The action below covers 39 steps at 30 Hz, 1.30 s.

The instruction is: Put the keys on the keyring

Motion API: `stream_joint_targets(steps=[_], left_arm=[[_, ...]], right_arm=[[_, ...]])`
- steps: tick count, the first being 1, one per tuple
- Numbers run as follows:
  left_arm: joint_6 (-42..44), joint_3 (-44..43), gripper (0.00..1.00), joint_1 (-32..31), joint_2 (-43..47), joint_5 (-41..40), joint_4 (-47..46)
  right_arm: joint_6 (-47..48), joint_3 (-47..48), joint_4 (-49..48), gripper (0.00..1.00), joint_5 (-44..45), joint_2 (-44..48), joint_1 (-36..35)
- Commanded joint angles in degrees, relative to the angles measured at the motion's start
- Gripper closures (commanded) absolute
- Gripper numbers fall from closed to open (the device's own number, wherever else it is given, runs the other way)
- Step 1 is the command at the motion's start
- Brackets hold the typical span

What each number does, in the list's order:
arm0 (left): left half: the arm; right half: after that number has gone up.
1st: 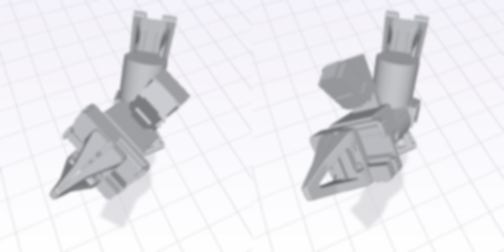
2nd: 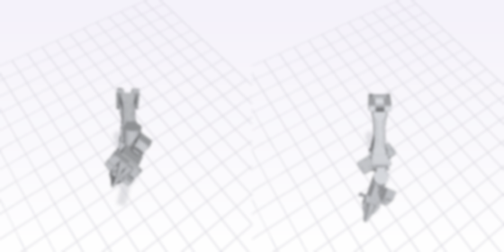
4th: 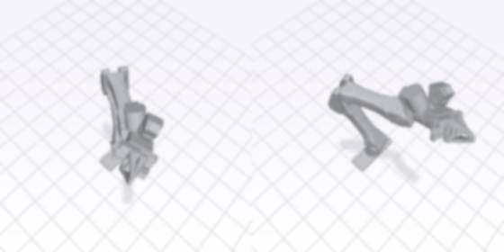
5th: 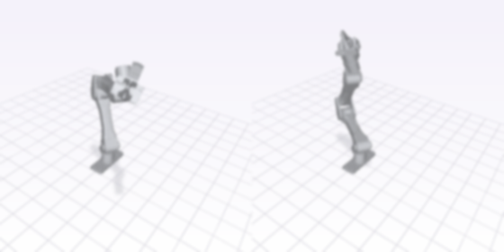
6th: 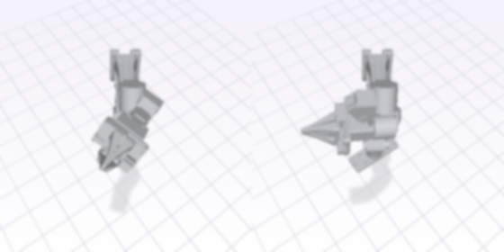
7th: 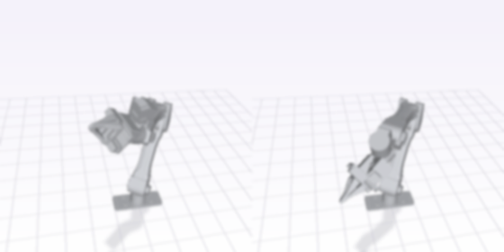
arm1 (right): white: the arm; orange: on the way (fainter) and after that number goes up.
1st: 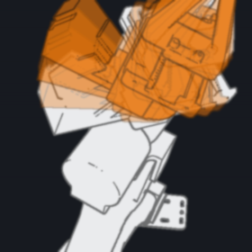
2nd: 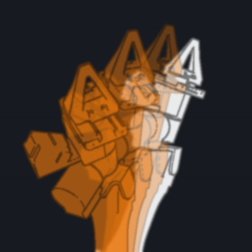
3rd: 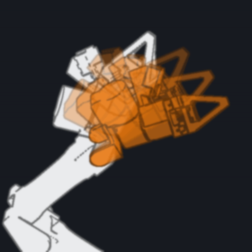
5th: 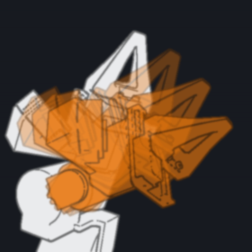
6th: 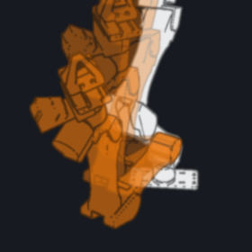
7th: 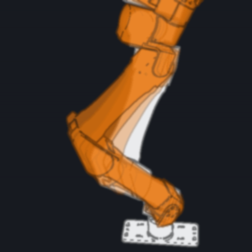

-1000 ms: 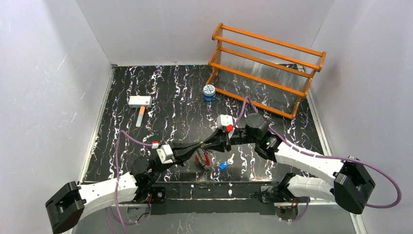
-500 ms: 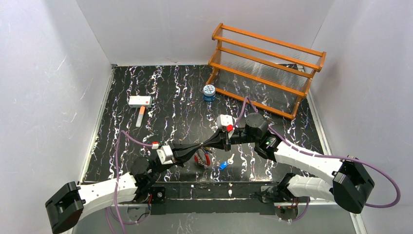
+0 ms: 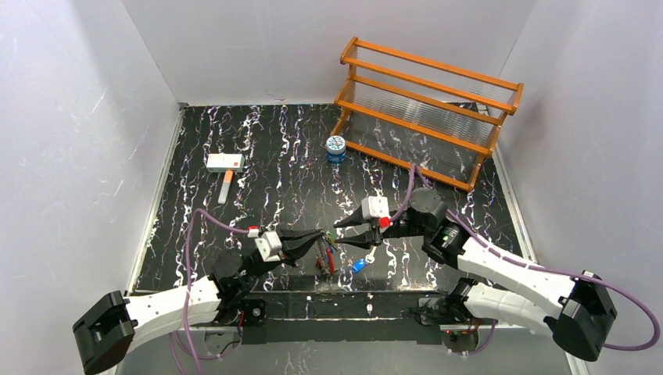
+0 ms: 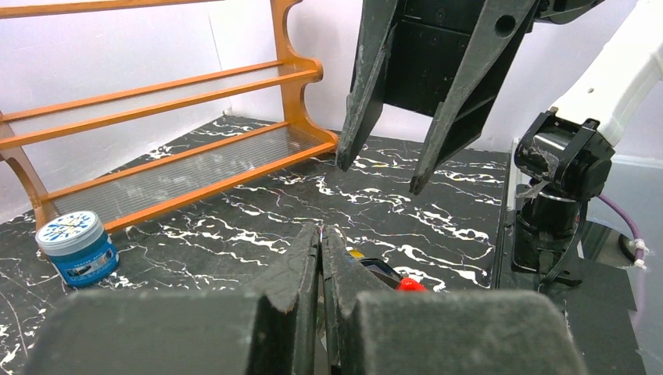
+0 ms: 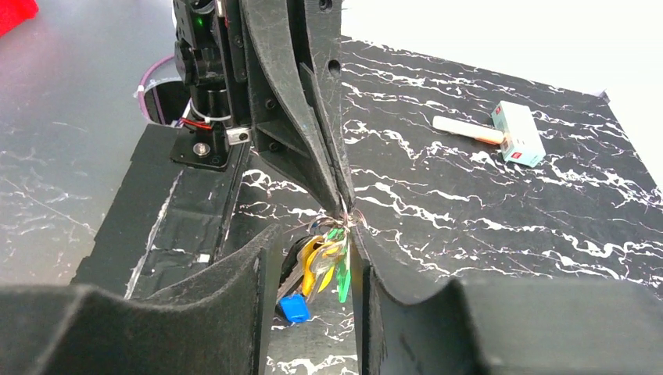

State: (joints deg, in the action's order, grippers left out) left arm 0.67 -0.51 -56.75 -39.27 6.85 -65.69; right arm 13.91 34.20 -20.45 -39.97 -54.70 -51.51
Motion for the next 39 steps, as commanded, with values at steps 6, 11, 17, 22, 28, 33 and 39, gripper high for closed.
stream_joint_targets(steps=[6,11,17,22,28,33,39], left_arm=[[3.0,6.2,1.0,0.1,1.0,6.6,0.0],[3.0,5.6,1.0,0.1,1.1,9.4,0.4],[2.9,5.2,1.0,0.1,0.8,10.3,0.5],[2.9,4.7,1.0,0.1,0.2,10.8,0.6],[2.9,4.1,1.0,0.1,-0.8,11.4,0.6],[2.7,3.7,1.0,0.1,-0.9,11.5,0.5],[2.6,3.9,1.0,0.1,-0.4,11.2,0.5]], right_arm=[[6.5,-1.0,0.1,0.63,1.1,-1.0,-0.2],[10.9,-1.5,0.3,0.62,-0.3,-2.9,-0.3],[15.5,-2.4,0.0,0.58,-1.5,-4.7,-0.2],[16.7,-2.8,-1.2,0.55,-1.4,-6.0,-0.3],[16.8,-3.1,-4.3,0.55,-3.1,-7.0,-0.3],[16.7,-3.3,-5.6,0.61,-5.8,-7.8,-0.3],[17.2,-4.1,-6.1,0.77,-6.6,-7.5,-0.3]])
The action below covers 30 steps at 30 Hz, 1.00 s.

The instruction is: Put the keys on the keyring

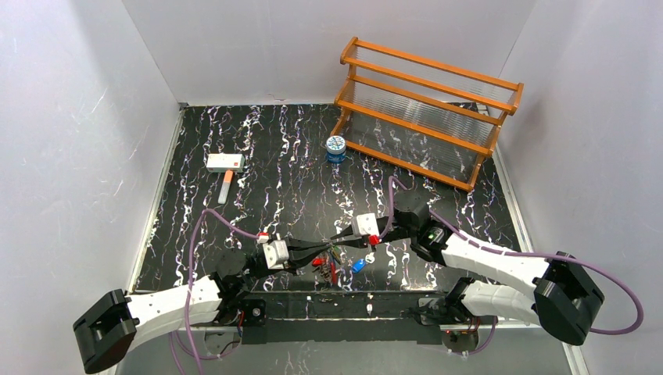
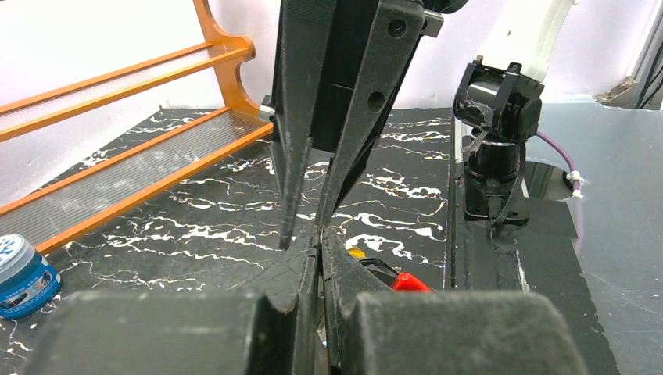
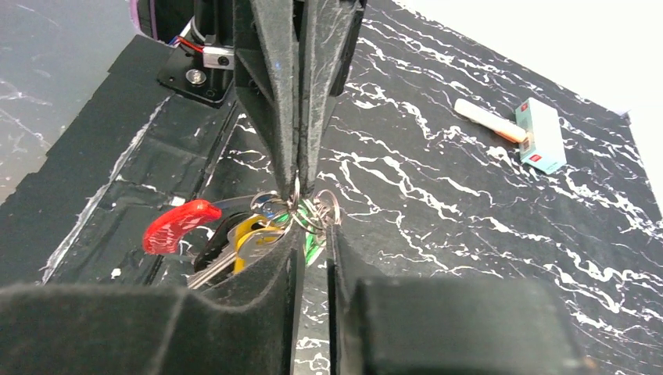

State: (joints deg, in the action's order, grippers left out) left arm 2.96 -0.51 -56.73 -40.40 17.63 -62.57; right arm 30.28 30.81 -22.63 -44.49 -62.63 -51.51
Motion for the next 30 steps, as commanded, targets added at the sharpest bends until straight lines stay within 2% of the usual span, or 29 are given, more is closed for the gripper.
stream_joint_targets(steps=[1,4,8,12,16,23,30], left_arm=[[0.3,3.9,1.0,0.1,0.9,0.4,-2.6],[0.3,4.1,1.0,0.1,1.2,0.3,-2.6],[0.1,4.4,1.0,0.1,1.8,-0.1,-2.6],[0.3,4.9,1.0,0.1,2.5,-0.5,-2.6],[0.1,4.8,1.0,0.1,2.8,-0.3,-2.6],[0.2,4.2,1.0,0.1,1.0,0.4,-2.6],[0.4,4.3,1.0,0.1,0.7,0.1,-2.5]], right_arm=[[1.0,-0.8,-3.9,0.8,-2.3,0.5,-0.3],[1.6,-1.0,-3.2,0.9,-2.5,1.0,-0.2],[2.6,-0.9,-1.2,0.99,-2.2,1.5,-0.3],[2.5,-1.3,-0.4,0.99,-1.1,2.3,-0.2],[-1.5,-0.8,-0.6,0.99,2.5,2.2,-0.2],[-13.3,4.4,-1.1,0.99,5.2,-0.8,-0.2],[-25.3,14.4,6.2,0.99,10.3,-8.9,-0.2]])
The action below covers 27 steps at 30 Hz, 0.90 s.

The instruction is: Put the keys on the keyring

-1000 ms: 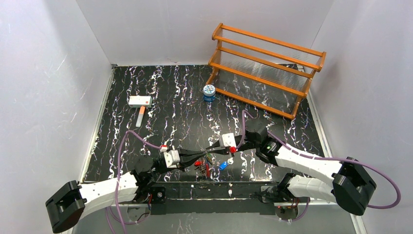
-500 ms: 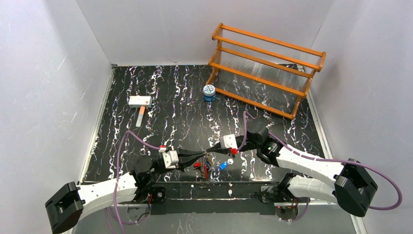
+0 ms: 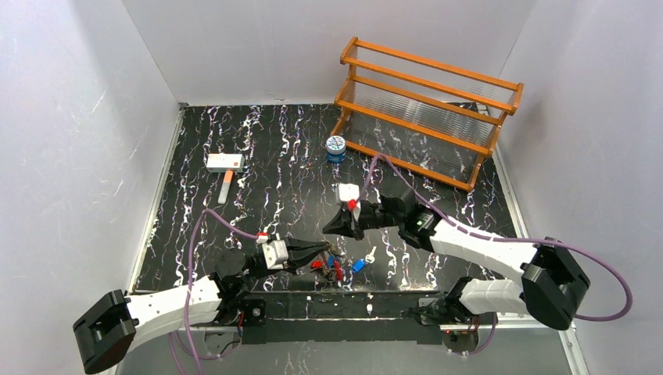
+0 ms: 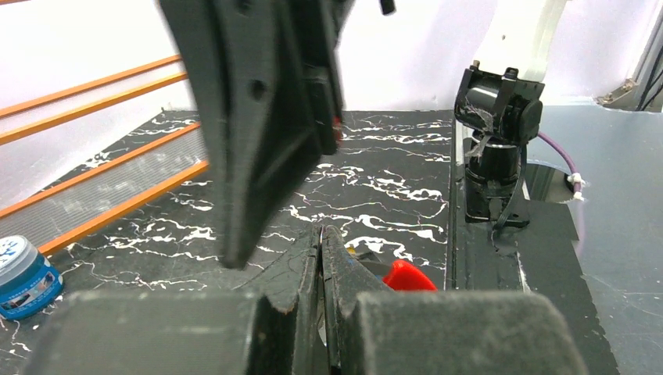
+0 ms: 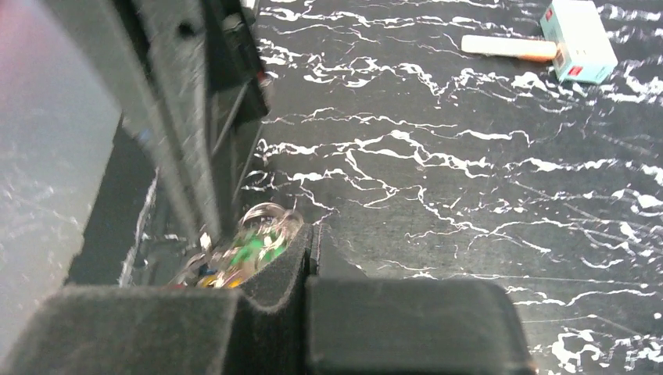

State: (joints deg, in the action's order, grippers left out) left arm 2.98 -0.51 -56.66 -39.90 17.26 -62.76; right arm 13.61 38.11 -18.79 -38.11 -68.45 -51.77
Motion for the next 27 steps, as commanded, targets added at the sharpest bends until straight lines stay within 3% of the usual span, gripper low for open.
stream_joint_targets(steps=[1,8,11,14,17,22,27], left_arm=[[0.3,4.3,1.0,0.0,0.4,0.4,-2.2],[0.3,4.7,1.0,0.0,1.6,-0.6,-1.9],[0.2,5.1,1.0,0.0,2.5,-1.6,-1.8],[0.1,5.7,1.0,0.0,3.2,-2.6,-1.7],[-0.1,5.8,1.0,0.0,3.8,-3.0,-1.7],[0.0,5.8,1.0,0.0,3.9,-2.8,-1.7],[-0.1,5.5,1.0,0.0,3.6,-1.8,-1.7]], right_arm=[[-10.1,7.8,3.1,0.99,3.9,-4.2,0.1],[-15.6,12.4,8.7,0.99,7.4,-7.3,0.4],[-11.5,9.6,7.3,0.8,6.6,-4.0,0.4],[-5.9,4.8,4.7,0.53,6.0,1.4,0.5],[-0.8,-0.1,3.3,0.42,5.1,6.7,0.4],[3.4,-3.4,2.3,0.43,0.8,11.7,0.4],[1.9,-1.9,0.5,0.47,-4.7,9.5,0.4]])
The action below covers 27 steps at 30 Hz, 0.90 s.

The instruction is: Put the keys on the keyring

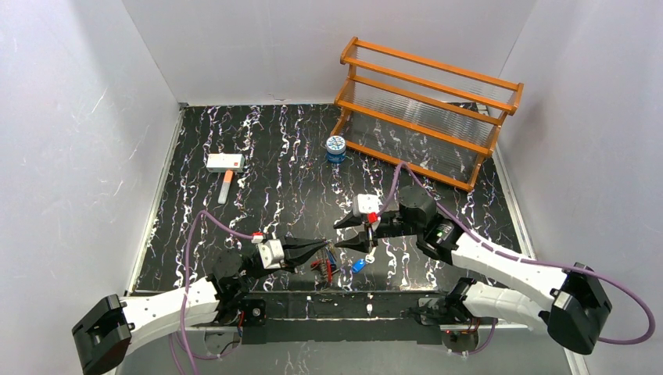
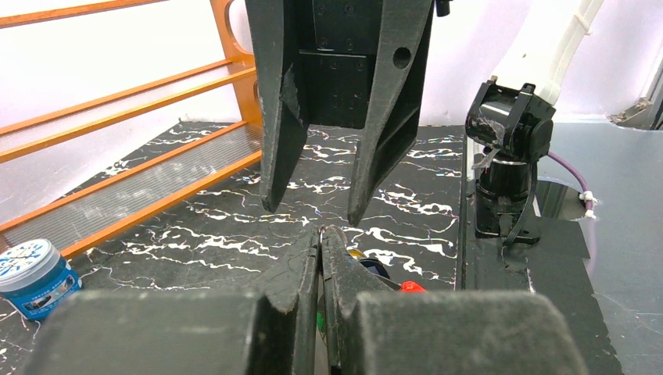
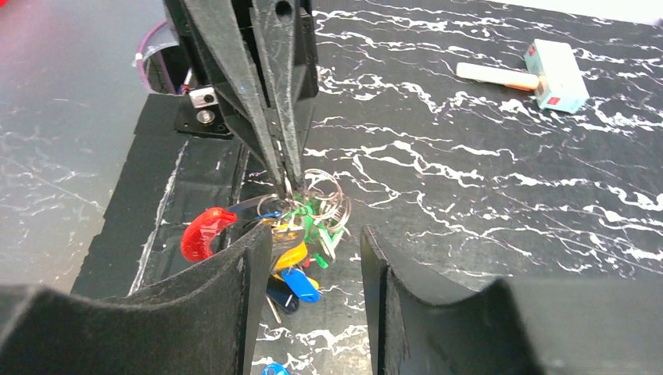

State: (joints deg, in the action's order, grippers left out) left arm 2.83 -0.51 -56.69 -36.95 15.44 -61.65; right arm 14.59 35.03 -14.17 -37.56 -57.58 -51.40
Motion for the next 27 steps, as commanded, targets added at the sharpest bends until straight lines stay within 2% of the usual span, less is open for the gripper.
stream_joint_targets(steps=[1,6,14,16,19,22,25,26,27], left_arm=[[0.1,5.4,1.0,0.1,0.6,0.1,-2.8],[-0.3,5.1,1.0,0.0,0.4,0.4,-2.8],[-0.3,4.9,1.0,0.0,0.0,0.5,-2.8],[-0.1,5.0,1.0,0.0,-0.1,0.4,-2.8],[0.0,4.8,1.0,0.1,-0.2,0.5,-2.8],[0.1,4.7,1.0,0.0,0.0,0.5,-2.8],[0.3,4.7,1.0,0.0,0.2,0.4,-2.8],[0.2,4.6,1.0,0.0,0.2,0.4,-2.8],[0.3,4.5,1.0,0.0,0.2,0.4,-2.8]], right_arm=[[0.3,1.8,-4.3,0.48,-5.6,-2.3,0.1],[-3.2,4.5,-5.5,0.56,-8.2,-6.3,0.1],[-6.5,4.5,-9.7,0.61,-10.0,-7.9,0.1],[-6.9,4.0,-10.8,0.7,-10.3,-7.9,0.1],[-6.7,4.0,-10.1,0.9,-10.0,-8.5,0.1],[-5.5,4.2,-8.0,0.97,-9.3,-9.2,0.1],[-4.2,4.3,-6.3,0.96,-8.9,-9.2,0.1],[-3.9,4.3,-5.8,0.91,-8.5,-9.1,0.1],[-3.8,4.3,-5.4,0.81,-8.2,-8.9,0.1]])
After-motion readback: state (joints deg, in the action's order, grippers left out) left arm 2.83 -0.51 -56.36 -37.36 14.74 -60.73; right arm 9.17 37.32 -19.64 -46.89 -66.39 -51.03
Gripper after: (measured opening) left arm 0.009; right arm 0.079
